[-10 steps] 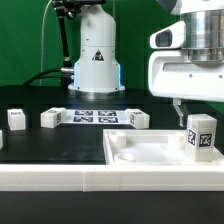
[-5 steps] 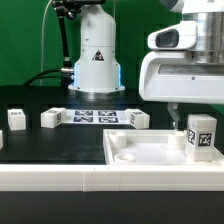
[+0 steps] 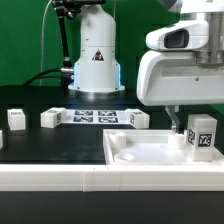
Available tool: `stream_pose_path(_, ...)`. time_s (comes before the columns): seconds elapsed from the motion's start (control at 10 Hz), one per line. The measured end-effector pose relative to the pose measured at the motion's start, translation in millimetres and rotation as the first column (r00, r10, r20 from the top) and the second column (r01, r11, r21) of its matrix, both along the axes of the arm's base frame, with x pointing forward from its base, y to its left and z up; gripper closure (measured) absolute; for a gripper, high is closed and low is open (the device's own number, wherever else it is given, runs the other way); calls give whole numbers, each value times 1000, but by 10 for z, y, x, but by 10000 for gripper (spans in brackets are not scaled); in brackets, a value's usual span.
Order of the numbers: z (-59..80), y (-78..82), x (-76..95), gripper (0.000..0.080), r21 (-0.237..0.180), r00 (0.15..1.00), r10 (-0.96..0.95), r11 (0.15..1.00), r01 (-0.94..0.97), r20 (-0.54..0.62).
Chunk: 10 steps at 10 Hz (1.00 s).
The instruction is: Assemble one leg
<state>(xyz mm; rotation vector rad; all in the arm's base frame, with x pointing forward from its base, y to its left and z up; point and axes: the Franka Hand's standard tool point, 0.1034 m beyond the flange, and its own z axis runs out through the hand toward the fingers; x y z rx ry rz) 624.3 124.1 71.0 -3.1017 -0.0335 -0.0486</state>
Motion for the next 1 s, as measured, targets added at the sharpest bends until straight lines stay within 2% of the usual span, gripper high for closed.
stream_pose_path(0.2,-2,-17,1,170,-1,1000,19,1000,-19,0)
stream_pose_path(0.4,-2,-19,1,492,-1,1000,18,1000,-18,0)
stream_pose_path(0.9,-2,-25,2,508,4,1000,-31,1000,31,-2)
stream_pose_path(1.0,-3,-40,4,508,22,980,-199,980,199,-12)
